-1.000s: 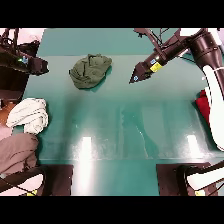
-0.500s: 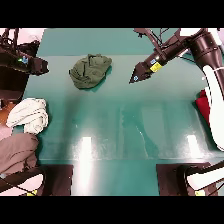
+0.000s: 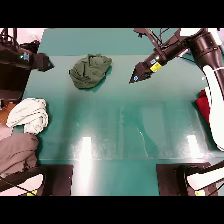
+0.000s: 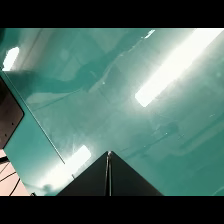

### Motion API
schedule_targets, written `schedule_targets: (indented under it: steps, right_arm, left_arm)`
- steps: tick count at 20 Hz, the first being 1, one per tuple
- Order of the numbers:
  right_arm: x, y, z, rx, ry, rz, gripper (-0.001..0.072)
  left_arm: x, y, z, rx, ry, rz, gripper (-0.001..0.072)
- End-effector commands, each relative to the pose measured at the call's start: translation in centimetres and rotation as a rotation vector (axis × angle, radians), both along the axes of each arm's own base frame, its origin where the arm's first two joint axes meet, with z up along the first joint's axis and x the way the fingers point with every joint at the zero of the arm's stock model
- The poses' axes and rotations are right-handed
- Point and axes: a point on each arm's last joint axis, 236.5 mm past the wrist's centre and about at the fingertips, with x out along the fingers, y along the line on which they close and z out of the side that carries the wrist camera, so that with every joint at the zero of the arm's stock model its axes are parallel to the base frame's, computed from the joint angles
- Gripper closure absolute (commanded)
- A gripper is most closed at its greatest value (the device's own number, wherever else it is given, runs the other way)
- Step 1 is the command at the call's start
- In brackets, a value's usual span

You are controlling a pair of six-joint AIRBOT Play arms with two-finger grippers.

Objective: Fold the shirts.

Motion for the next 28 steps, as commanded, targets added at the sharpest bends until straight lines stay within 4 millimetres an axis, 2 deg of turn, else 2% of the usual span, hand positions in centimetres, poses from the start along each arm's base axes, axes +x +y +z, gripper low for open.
schedule_targets:
  steps: [1,5,6,7,10,13,16,17,18,19,20,22,24,26,28]
  right_arm:
    - [0.0,0.0,0.0,0.000,0.000,-0.001,0.0694]
    - [-0.1,0.1,0.0,0.001,0.001,0.002,0.0694]
    - [-0.1,0.1,0.0,0.000,0.001,0.002,0.0694]
    - [-0.1,0.1,0.0,0.001,0.001,0.002,0.0694]
    - [-0.1,0.1,0.0,0.000,0.001,0.002,0.0694]
    - [-0.1,0.1,0.0,0.000,0.000,0.002,0.0694]
    - [-0.1,0.1,0.0,0.000,0.001,0.002,0.0694]
    - [-0.1,0.1,0.0,0.000,0.001,0.002,0.0694]
    - [-0.1,0.1,0.0,0.000,0.000,0.002,0.0694]
    - [-0.1,0.1,0.0,0.000,0.000,0.002,0.0694]
    - [-0.1,0.1,0.0,0.001,0.000,0.002,0.0694]
    - [-0.2,0.2,0.4,0.011,-0.003,0.004,0.0694]
    - [-0.2,-0.3,1.5,0.017,-0.030,-0.008,0.0694]
    - [0.0,-1.2,3.4,0.033,-0.084,-0.039,0.0694]
    - [0.6,-2.4,6.5,0.066,-0.178,-0.097,0.0694]
  left_arm:
    - [3.6,-1.7,-0.7,-0.123,-0.045,0.027,0.0160]
    - [8.7,-2.1,-10.3,-0.169,0.080,0.080,0.0157]
    - [10.0,-2.3,-12.6,-0.190,0.092,0.098,0.0105]
    - [11.1,-2.6,-14.4,-0.219,0.101,0.121,-0.0013]
    - [13.0,-3.3,-19.5,-0.238,0.123,0.151,-0.0013]
    - [13.6,-5.3,-22.9,-0.217,0.131,0.138,-0.0013]
    - [14.3,-6.9,-24.0,-0.211,0.102,0.138,-0.0002]
    - [14.5,-7.0,-23.8,-0.213,0.090,0.141,0.0060]
    - [14.6,-7.1,-23.5,-0.214,0.085,0.136,0.0334]
    - [14.7,-7.3,-23.1,-0.216,0.087,0.129,0.0529]
    - [14.5,-7.6,-22.6,-0.219,0.096,0.111,0.0678]
    - [14.0,-8.6,-20.6,-0.221,0.121,0.051,0.0682]
    - [13.7,-9.2,-16.1,-0.193,0.085,-0.033,0.0683]
    - [13.3,-9.6,-8.8,-0.169,-0.037,-0.112,0.0683]
    - [11.4,-9.7,-0.7,-0.163,-0.169,-0.163,0.0683]
